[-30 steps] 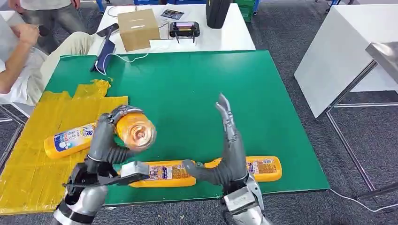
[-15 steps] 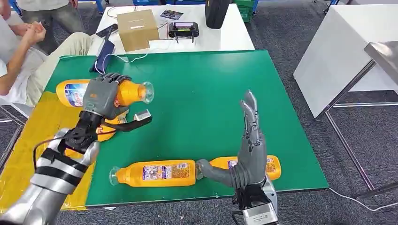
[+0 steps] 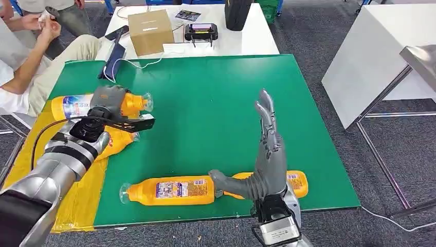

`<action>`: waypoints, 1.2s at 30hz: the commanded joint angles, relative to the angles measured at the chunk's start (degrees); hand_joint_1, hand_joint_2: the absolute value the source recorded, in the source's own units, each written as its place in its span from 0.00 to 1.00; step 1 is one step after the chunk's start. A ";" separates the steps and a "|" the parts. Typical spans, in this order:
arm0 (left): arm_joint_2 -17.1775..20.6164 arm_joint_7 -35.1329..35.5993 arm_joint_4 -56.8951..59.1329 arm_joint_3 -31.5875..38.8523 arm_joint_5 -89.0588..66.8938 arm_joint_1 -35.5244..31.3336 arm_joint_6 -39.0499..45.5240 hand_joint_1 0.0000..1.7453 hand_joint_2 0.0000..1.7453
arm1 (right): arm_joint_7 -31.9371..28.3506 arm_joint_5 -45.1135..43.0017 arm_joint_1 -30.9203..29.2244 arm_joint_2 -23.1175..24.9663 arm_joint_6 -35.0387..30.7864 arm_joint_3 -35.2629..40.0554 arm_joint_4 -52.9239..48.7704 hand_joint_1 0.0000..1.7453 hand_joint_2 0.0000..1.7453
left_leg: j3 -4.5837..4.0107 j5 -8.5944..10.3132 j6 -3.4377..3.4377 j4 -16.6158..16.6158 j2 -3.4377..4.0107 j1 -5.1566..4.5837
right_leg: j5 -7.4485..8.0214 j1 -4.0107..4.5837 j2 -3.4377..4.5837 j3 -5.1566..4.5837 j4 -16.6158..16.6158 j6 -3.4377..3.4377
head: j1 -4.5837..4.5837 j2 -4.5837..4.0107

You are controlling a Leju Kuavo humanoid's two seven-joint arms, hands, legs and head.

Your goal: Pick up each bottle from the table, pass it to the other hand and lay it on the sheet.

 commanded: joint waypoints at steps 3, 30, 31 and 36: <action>-2.58 2.37 16.76 6.78 5.43 -5.82 -4.82 1.00 1.00 | 0.89 -0.90 -5.09 -0.58 0.97 3.33 6.67 0.00 1.00 | 0.16 -0.12 -0.06 0.08 -0.06 0.10 | -0.07 0.02 0.43 0.16 0.03 -0.09 | 0.00 0.00; -3.28 -0.66 17.10 10.43 8.98 -4.66 -2.64 1.00 1.00 | 0.99 -0.91 -5.53 -1.13 1.25 4.30 7.73 0.00 1.00 | 0.03 -0.01 -0.04 -0.01 -0.09 0.04 | -0.02 0.00 0.17 0.06 0.00 -0.04 | -0.02 0.00; -3.28 -0.66 17.10 10.43 8.98 -4.66 -2.64 1.00 1.00 | 0.99 -0.91 -5.53 -1.13 1.25 4.30 7.73 0.00 1.00 | 0.11 -0.09 -0.07 0.05 -0.15 0.09 | -0.09 0.02 0.30 0.16 0.02 -0.07 | -0.02 0.00; -4.02 -5.42 17.57 12.69 11.93 -0.96 -2.33 0.00 1.00 | 2.99 -1.27 -7.21 -0.80 4.39 5.87 12.89 0.00 1.00 | 0.20 -0.04 -0.05 -0.07 -0.02 0.03 | -0.03 -0.02 0.29 0.21 -0.06 -0.05 | -0.02 0.00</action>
